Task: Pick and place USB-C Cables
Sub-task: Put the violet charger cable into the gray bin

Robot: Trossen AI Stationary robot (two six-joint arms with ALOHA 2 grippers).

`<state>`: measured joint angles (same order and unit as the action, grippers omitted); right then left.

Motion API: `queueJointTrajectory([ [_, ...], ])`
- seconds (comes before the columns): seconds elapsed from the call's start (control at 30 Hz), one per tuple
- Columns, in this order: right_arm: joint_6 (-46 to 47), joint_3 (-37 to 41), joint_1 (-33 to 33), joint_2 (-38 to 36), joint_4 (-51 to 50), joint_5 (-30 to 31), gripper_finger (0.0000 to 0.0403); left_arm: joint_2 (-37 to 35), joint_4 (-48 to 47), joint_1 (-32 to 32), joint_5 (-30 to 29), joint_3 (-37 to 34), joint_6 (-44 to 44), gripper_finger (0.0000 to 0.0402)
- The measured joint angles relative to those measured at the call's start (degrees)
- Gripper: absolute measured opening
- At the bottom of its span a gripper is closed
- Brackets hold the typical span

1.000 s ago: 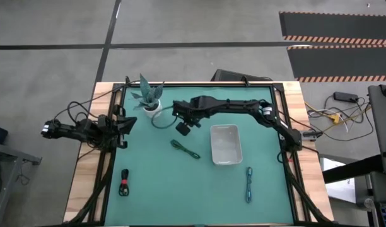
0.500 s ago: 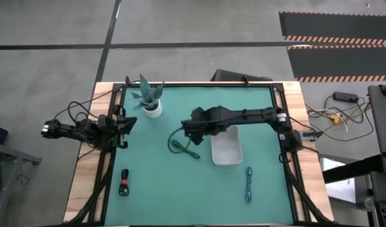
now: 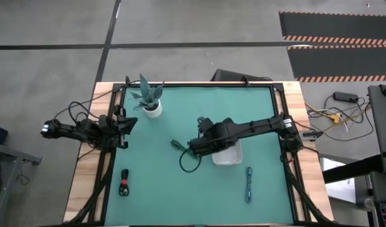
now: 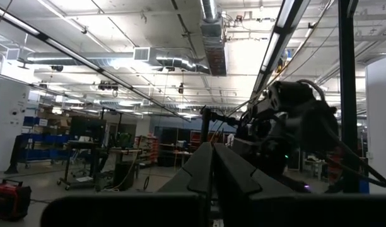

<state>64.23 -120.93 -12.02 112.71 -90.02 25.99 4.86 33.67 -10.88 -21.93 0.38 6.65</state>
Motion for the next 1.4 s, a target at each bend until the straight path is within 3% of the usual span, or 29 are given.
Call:
queueJointTrajectory([
  [0.5,3.28,6.83,-2.70,-1.79,0.09,-3.94,0.0024,0.00,-0.11,0.00,0.00,-0.02,-0.04,0.0000],
  [0.77,6.15,20.22,-2.74,-9.85,1.20,-3.26,0.0024,-0.02,-0.17,0.00,0.00,0.00,-0.15,0.0000],
  [1.07,6.36,33.39,-2.74,-17.14,11.20,-3.30,0.0024,-0.02,-0.13,-0.01,0.00,0.05,-0.21,0.0000],
  [1.4,5.23,34.79,-2.72,-18.58,15.33,3.26,0.0024,-0.02,-0.11,-0.02,-0.01,0.07,-0.22,0.0000],
])
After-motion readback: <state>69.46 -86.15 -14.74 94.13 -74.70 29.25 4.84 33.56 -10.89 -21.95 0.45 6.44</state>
